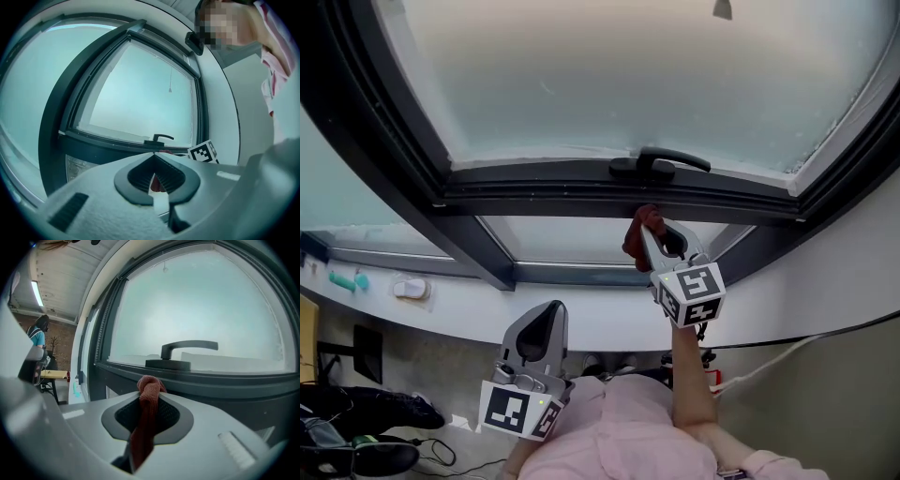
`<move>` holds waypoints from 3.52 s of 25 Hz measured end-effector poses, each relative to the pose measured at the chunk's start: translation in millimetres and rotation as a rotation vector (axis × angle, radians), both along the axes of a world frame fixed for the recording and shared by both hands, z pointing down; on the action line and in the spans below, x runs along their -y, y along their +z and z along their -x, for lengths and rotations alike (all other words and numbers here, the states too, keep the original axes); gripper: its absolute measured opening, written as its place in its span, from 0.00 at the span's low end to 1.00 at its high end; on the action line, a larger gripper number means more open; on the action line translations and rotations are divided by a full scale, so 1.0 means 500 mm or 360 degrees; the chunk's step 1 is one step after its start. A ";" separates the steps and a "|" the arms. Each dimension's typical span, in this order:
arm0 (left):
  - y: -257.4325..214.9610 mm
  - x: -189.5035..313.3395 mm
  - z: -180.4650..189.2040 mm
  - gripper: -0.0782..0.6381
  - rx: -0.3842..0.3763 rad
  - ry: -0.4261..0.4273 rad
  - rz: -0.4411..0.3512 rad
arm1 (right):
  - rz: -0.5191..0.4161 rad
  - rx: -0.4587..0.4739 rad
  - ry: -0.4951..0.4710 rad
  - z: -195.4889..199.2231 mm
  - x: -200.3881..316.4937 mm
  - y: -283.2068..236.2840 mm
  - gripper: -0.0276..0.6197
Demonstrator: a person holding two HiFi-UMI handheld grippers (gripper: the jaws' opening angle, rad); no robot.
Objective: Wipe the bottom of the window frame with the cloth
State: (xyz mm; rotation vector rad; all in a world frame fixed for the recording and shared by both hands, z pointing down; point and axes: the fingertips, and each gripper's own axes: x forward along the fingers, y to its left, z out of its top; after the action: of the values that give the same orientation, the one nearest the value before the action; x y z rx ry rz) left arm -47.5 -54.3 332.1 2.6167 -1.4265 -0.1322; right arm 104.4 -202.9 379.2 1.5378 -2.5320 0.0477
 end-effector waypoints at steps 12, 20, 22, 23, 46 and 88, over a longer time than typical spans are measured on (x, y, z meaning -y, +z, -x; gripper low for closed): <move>0.000 0.012 0.099 0.11 0.0002 -0.0107 -0.0022 | 0.0043 -0.0043 0.0101 0.038 0.065 0.030 0.13; -0.001 0.025 0.114 0.11 -0.0005 -0.0120 -0.0022 | 0.0004 -0.0068 0.0153 0.036 0.071 0.029 0.13; 0.000 0.027 0.108 0.11 -0.0006 -0.0104 -0.0021 | 0.0006 -0.0076 0.0141 0.037 0.071 0.030 0.13; 0.000 0.028 0.105 0.11 -0.0005 -0.0097 -0.0021 | 0.0008 -0.0080 0.0136 0.037 0.071 0.030 0.13; -0.016 0.036 0.029 0.11 0.0029 -0.0075 -0.0041 | 0.0007 -0.0137 0.0005 0.009 0.066 0.032 0.13; -0.011 0.054 -0.217 0.11 0.0002 0.0083 -0.0025 | 0.0006 -0.0141 0.0104 -0.248 0.044 0.033 0.12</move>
State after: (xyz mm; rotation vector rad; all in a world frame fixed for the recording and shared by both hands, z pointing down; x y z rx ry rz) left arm 61.1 -81.5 326.8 2.6646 -1.3621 -0.1360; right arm 228.6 -225.0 395.7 1.5849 -2.4125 -0.0069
